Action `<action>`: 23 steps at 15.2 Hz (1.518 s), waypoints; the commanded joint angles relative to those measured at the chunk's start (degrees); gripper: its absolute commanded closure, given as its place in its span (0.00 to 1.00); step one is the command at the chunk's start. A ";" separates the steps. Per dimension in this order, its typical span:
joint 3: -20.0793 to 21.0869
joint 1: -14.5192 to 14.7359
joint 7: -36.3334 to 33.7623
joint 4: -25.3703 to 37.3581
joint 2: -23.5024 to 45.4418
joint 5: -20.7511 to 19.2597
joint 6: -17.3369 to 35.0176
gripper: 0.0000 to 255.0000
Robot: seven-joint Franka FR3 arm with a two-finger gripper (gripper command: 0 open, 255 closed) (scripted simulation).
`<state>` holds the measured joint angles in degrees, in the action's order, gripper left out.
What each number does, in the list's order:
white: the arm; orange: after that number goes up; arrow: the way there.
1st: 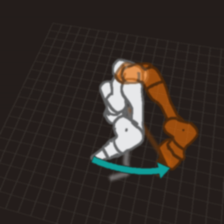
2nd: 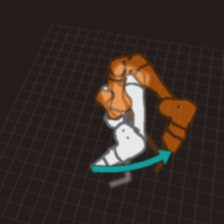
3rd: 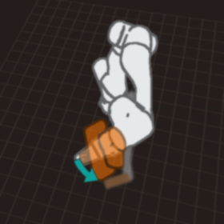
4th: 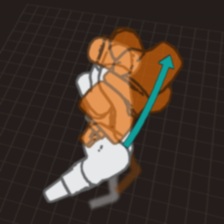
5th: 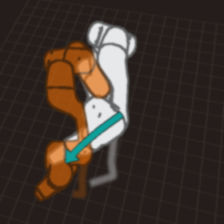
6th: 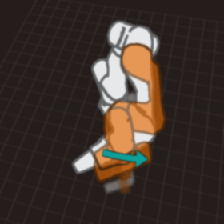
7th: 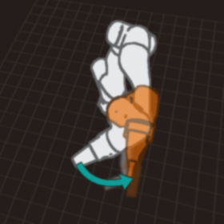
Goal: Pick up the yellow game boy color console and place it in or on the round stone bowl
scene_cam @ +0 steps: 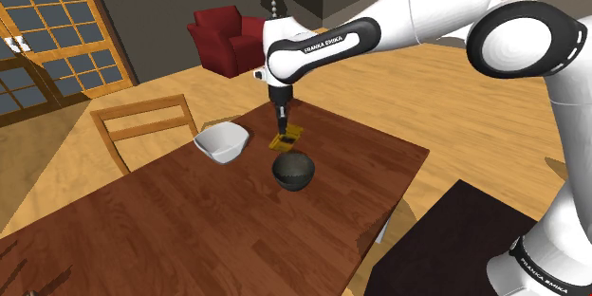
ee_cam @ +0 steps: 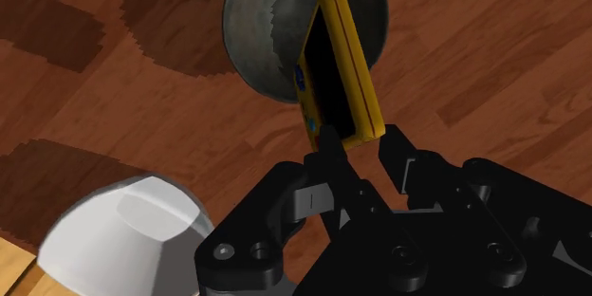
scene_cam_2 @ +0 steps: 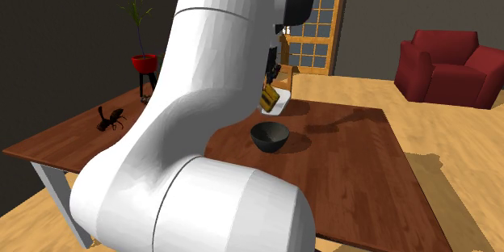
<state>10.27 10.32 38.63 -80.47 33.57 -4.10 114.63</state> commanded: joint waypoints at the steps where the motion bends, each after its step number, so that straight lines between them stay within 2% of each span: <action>1: -0.05 0.00 -0.03 -0.89 0.41 -0.09 1.35 1.00; 16: -0.63 0.25 -0.32 -4.76 5.46 -0.91 10.22 1.00; 23: -0.63 0.25 -0.32 -4.76 5.46 -0.91 10.22 1.00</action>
<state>9.63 10.57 38.31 -85.23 39.04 -5.01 124.84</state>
